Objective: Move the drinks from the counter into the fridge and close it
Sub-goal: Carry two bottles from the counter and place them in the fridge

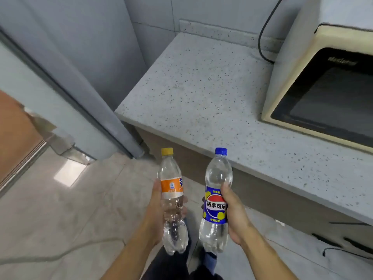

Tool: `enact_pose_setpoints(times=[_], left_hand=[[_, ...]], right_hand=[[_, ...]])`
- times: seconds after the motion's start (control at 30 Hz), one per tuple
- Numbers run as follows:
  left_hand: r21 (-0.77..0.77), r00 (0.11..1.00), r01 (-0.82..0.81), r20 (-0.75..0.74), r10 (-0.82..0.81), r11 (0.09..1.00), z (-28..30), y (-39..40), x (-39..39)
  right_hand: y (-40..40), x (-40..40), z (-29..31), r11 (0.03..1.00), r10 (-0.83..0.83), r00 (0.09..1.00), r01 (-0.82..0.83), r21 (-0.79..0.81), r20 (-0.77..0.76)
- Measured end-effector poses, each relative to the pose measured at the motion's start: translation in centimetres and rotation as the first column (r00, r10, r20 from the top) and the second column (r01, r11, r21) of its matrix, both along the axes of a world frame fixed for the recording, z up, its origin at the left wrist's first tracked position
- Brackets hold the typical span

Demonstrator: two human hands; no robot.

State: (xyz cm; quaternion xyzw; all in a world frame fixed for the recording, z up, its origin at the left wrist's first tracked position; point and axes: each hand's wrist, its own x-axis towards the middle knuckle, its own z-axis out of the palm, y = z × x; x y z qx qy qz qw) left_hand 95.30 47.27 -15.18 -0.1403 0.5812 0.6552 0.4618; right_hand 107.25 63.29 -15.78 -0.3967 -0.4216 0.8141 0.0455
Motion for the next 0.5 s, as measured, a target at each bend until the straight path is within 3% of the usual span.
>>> enact_pose_setpoints(times=[0.2, 0.5], left_hand=[[-0.090, 0.969, -0.248, -0.035, 0.246, 0.965, 0.8, -8.9, 2.3], [-0.102, 0.832, -0.555, -0.045, 0.553, 0.826, 0.9, -22.6, 1.8]], right_hand=[[-6.6, -1.9, -0.9, 0.961, 0.278, 0.959, -0.276, -0.029, 0.050], [-18.4, -8.1, -0.4, 0.811, 0.579, 0.807, -0.585, 0.020, 0.113]])
